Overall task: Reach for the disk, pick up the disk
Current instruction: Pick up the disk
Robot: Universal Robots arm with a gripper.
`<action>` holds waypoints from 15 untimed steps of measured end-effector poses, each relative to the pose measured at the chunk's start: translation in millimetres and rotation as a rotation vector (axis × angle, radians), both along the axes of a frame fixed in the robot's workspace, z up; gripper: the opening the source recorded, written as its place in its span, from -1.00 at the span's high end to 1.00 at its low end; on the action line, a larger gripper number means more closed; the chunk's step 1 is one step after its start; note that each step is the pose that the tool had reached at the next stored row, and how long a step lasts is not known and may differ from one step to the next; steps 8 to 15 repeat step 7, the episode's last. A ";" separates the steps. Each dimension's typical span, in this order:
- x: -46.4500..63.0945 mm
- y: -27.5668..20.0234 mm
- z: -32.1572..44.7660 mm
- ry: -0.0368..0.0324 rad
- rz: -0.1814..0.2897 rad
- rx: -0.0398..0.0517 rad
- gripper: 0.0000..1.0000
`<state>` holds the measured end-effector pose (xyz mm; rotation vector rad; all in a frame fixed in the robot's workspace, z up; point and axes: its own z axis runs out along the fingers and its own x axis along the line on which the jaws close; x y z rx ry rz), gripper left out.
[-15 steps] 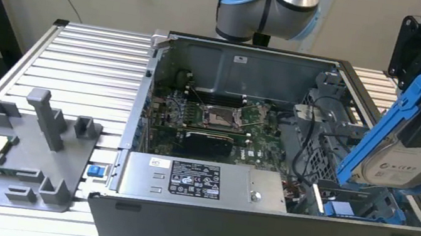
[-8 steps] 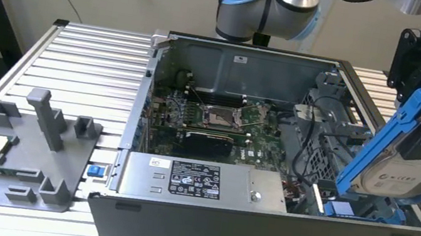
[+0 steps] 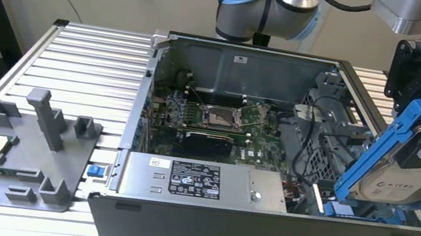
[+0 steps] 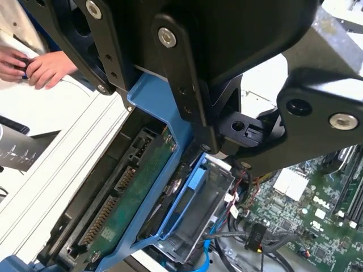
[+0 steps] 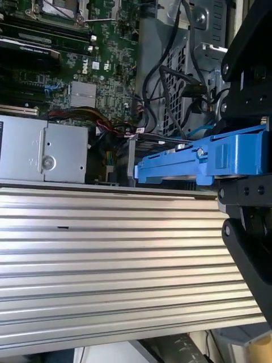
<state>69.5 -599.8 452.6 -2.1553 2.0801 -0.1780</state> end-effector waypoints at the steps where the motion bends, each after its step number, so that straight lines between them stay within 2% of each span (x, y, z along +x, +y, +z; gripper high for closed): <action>1: -0.3 0.0 -0.4 0.0000 0.000 0.0007 1.00; 15: -0.5 0.0 -1.3 0.0001 0.000 0.0008 1.00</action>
